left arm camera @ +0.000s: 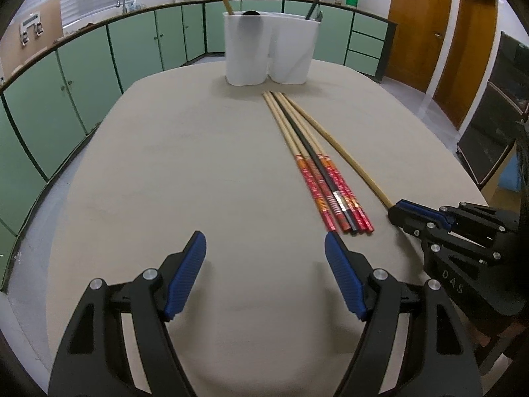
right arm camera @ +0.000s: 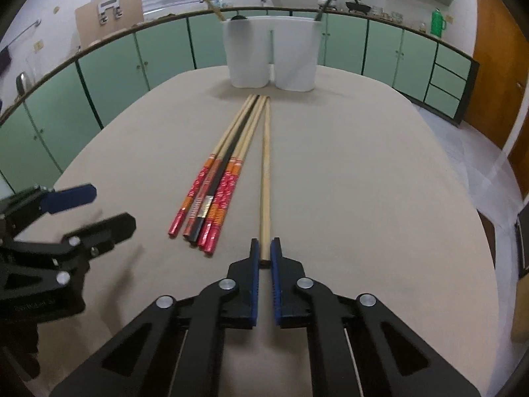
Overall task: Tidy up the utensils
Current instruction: 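Withdraw both tools and grasp a plain wooden chopstick with the right gripper, then grasp a red chopstick with the left gripper while the right lifts the wooden chopstick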
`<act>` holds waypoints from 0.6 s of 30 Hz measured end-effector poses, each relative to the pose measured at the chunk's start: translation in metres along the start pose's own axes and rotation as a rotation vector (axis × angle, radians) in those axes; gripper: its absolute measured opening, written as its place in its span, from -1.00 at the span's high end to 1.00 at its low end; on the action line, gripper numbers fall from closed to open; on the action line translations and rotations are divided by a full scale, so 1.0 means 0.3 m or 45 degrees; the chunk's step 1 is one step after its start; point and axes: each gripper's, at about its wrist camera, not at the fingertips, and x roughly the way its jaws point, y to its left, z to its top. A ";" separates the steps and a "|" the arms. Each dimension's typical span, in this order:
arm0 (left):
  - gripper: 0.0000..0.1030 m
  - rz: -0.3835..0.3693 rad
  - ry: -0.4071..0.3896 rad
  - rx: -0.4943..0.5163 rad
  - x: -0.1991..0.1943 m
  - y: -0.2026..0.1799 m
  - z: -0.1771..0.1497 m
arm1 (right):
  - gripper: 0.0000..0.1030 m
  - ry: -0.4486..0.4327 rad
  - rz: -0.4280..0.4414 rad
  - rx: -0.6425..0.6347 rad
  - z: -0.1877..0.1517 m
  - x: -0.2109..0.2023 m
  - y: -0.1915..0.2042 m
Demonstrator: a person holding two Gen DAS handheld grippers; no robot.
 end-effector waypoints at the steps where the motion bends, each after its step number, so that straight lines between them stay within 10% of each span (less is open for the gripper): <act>1: -0.41 -0.004 0.002 0.002 0.004 -0.008 0.001 | 0.87 0.000 -0.010 0.008 0.001 0.000 -0.008; 18: -0.38 0.092 0.042 -0.032 0.088 -0.044 0.017 | 0.87 -0.006 -0.002 0.098 -0.008 -0.007 -0.113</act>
